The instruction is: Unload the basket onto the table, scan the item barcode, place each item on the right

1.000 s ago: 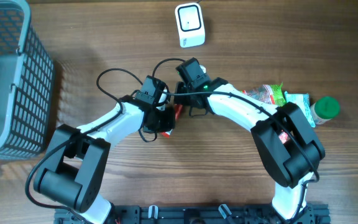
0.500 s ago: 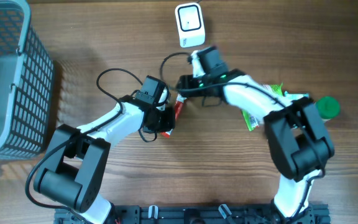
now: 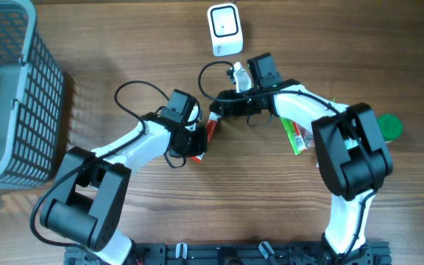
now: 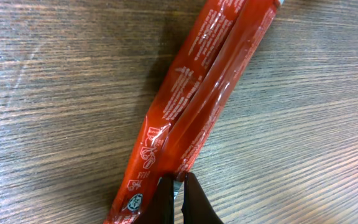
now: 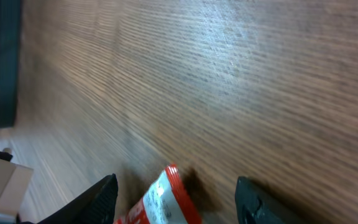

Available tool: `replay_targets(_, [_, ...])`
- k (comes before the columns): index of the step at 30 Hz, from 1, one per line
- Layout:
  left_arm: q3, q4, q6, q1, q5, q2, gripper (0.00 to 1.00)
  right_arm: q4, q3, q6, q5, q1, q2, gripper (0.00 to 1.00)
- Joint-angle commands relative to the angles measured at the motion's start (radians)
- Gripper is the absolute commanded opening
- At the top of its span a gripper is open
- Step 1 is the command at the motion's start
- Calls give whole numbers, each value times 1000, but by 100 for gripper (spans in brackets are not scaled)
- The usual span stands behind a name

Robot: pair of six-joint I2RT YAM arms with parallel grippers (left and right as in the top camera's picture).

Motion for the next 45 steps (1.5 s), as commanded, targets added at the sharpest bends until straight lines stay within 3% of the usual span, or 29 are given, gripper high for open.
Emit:
replay_targets(1, [-14, -19, 21, -2, -41, 38, 4, -8, -11, -10, -83, 13, 74, 61])
replay_targets(7, [-14, -20, 21, -2, -41, 38, 4, -10, -11, -10, -129, 21, 113, 50])
replay_targets(13, [-14, -19, 21, -2, -41, 38, 4, -16, -11, -41, -169, 26, 117, 47])
replay_targets(18, [-14, -20, 21, -2, -41, 38, 4, -31, -11, -73, -193, 28, 117, 33])
replay_targets(22, [-14, -19, 21, -2, -41, 38, 4, -35, -11, -91, -200, 28, 117, 31])
replay_targets(28, [-3, -17, 24, 10, -44, 27, 6, -34, -11, -88, -201, 18, 117, 8])
replay_targets(30, [14, -17, 24, 31, -44, 2, 11, -40, -10, -88, -200, 12, 112, 4])
replay_targets(40, [108, -83, 24, 263, -44, -307, 29, -84, -9, -200, -156, 9, -73, 4])
replay_targets(45, [108, -112, 100, 391, -90, -375, 59, -166, -9, -226, -41, 14, -232, 5])
